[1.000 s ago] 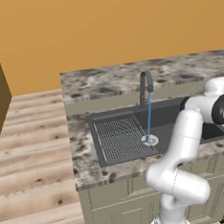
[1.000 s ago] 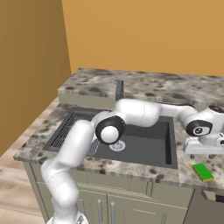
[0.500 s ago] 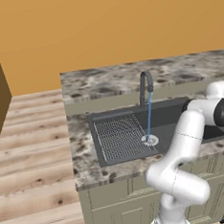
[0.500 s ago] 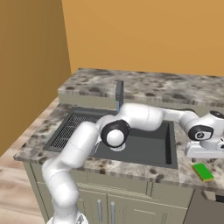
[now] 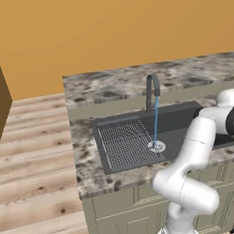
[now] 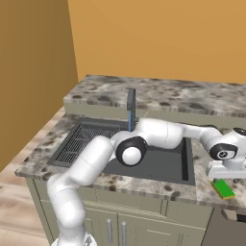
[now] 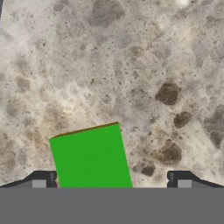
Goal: Soak the sponge with water for a few seconds and then drop it inside the sink.
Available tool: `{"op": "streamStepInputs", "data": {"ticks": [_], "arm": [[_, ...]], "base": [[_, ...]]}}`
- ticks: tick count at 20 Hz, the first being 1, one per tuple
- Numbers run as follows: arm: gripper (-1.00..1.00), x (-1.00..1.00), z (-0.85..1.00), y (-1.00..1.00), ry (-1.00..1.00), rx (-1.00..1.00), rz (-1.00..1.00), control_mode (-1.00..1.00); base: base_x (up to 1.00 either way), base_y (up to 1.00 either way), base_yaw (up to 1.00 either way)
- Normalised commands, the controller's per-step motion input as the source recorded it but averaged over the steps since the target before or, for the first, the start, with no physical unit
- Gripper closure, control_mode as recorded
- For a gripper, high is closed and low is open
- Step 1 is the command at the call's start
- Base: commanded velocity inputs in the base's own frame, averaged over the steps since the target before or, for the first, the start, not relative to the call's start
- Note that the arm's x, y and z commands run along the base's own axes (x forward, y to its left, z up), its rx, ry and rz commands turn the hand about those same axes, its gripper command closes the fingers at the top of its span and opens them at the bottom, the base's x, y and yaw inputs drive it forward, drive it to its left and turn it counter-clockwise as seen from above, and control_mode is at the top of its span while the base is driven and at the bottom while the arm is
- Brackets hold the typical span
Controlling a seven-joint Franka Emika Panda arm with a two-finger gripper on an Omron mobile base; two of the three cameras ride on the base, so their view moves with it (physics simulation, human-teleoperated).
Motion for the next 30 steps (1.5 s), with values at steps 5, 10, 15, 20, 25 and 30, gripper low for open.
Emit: {"op": "streamStepInputs", "data": {"ticks": [5, 10, 15, 20, 25, 30], "arm": [[-1.00, -0.14, -0.02, 0.02, 0.00, 0.00, 0.02, -1.00], [-1.00, -0.16, 0.00, 0.09, 0.00, 0.00, 0.01, -1.00], [-1.00, -0.21, 0.00, 0.21, 0.00, 0.00, 0.02, -1.00], [-1.00, -0.03, 0.00, 0.37, -0.04, 0.00, 0.00, -1.00], [-1.00, 0.04, 0.00, 0.18, -0.04, 0.00, 0.00, -1.00], [-1.00, 0.12, 0.00, 0.00, -0.02, 0.00, 0.00, -1.00]], "base": [[0.00, 0.00, 0.00], [0.00, 0.00, 0.00], [0.00, 0.00, 0.00], [0.00, 0.00, 0.00], [0.00, 0.00, 0.00], [0.00, 0.00, 0.00]]}}
